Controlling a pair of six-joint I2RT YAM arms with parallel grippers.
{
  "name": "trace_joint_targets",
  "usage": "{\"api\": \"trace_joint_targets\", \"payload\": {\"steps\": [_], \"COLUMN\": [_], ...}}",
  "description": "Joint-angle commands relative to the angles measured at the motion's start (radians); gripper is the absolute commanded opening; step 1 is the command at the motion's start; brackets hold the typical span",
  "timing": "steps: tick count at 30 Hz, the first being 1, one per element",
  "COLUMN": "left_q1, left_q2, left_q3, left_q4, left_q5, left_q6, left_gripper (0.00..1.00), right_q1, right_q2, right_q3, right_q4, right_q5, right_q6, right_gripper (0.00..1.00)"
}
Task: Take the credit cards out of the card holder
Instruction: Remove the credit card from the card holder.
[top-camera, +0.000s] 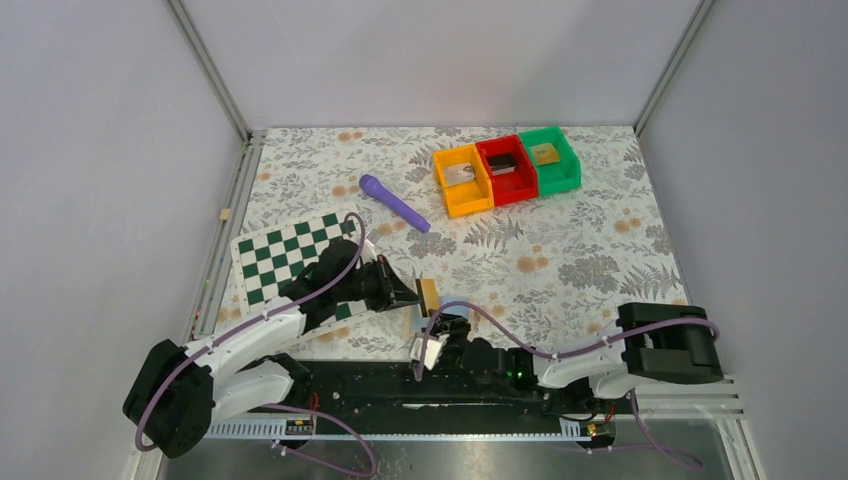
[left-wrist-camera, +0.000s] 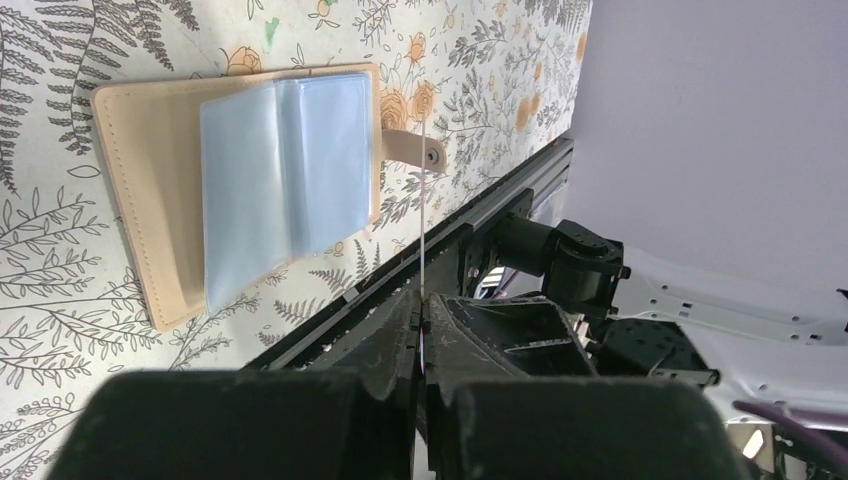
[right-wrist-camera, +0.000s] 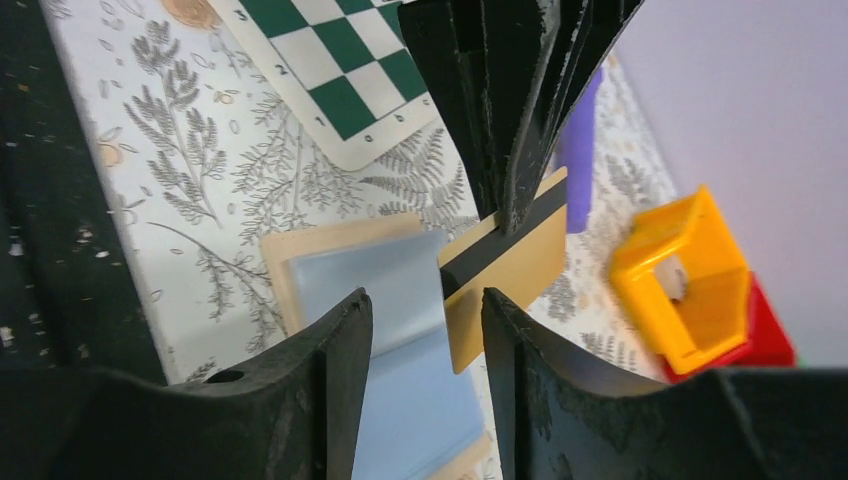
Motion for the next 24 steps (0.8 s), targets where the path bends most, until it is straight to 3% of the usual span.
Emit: {"api": "trace_joint_targets", "payload": {"steps": [1, 7, 12, 13, 15, 17, 20, 22, 24], "left_q1": [0.006, 0.007, 0.007, 0.007, 0.009, 0.016, 0.039, 0.047, 0.051], "left_q2": [-0.031, -0.048, -0.056, -0.06, -0.07, -0.084, -0.12, -0.151, -0.171], "left_q3": [0.039, 0.032, 0.035, 0.037, 0.049, 0.079, 0.153, 0.214, 0.271], "left_q4": [0.004, -0.024, -0.013, -0.012, -0.014, -0.061, -0.198, -0.295, -0.371], "left_q5": [0.004, 0.0, 0.007, 0.006, 0.013, -0.001, -0.064, -0.127, -0.176], "left_q6": [-0.042, -0.052, -0.073, -0.072, -0.049, 0.0, 0.125, 0.211, 0.294], "left_gripper": [0.0, 0.0, 0.0, 0.0, 0.16, 0.31, 0.42, 0.53, 0.59], "right_q1": [0.039, 0.063, 0.073, 0.073, 0.073, 0.072, 0.048, -0.008, -0.135], "right_q2": [0.086, 0.178, 0.196, 0.192, 0.172, 0.127, -0.024, -0.133, -0.239], "right_q3": [0.051, 0.058, 0.062, 0.059, 0.054, 0.071, 0.121, 0.136, 0.146], "right_q4": [0.231, 0.384, 0.408, 0.407, 0.394, 0.293, -0.055, -0.245, -0.406], "right_q5": [0.221, 0.306, 0.298, 0.293, 0.306, 0.342, 0.272, 0.133, -0.152], "right_q6": [-0.201, -0.304, -0.312, -0.3, -0.252, -0.156, 0.088, 0.282, 0.5], "right_gripper": [0.5, 0.37, 0.02, 0.0, 0.0, 0.0, 0.0, 0.0, 0.0]}}
